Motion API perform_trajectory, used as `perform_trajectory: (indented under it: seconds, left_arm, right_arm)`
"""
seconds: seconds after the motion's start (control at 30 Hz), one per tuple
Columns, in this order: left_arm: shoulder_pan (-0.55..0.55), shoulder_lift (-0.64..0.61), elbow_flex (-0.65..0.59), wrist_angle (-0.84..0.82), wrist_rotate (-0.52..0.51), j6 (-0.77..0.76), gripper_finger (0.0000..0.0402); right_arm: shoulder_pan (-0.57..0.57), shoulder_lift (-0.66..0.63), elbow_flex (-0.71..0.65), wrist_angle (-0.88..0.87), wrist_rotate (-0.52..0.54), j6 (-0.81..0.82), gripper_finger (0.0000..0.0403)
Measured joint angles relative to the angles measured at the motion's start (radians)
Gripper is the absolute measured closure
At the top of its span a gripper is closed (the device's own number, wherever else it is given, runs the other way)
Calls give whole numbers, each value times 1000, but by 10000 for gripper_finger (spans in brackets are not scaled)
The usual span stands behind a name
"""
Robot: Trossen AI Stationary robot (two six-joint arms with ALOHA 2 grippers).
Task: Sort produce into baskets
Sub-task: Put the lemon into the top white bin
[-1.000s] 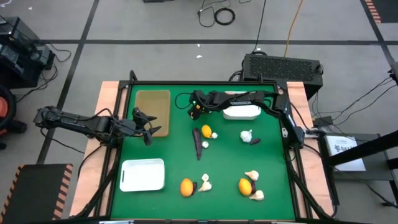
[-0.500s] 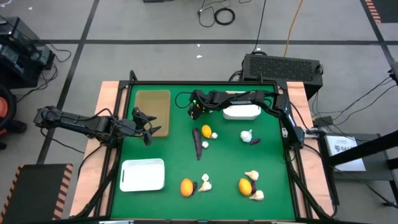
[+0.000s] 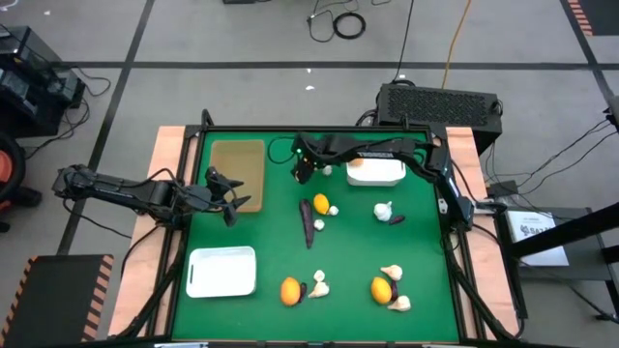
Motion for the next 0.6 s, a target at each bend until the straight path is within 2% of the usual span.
perform_trajectory:
  seconds: [0.27,0.6]
  left_arm:
    - [0,0,0,0,0,2,150]
    - [0,0,0,7,0,2,150]
  right_arm:
    - [-17,0,170,-262,4,-97,184]
    - [-59,0,212,-444,7,-157,184]
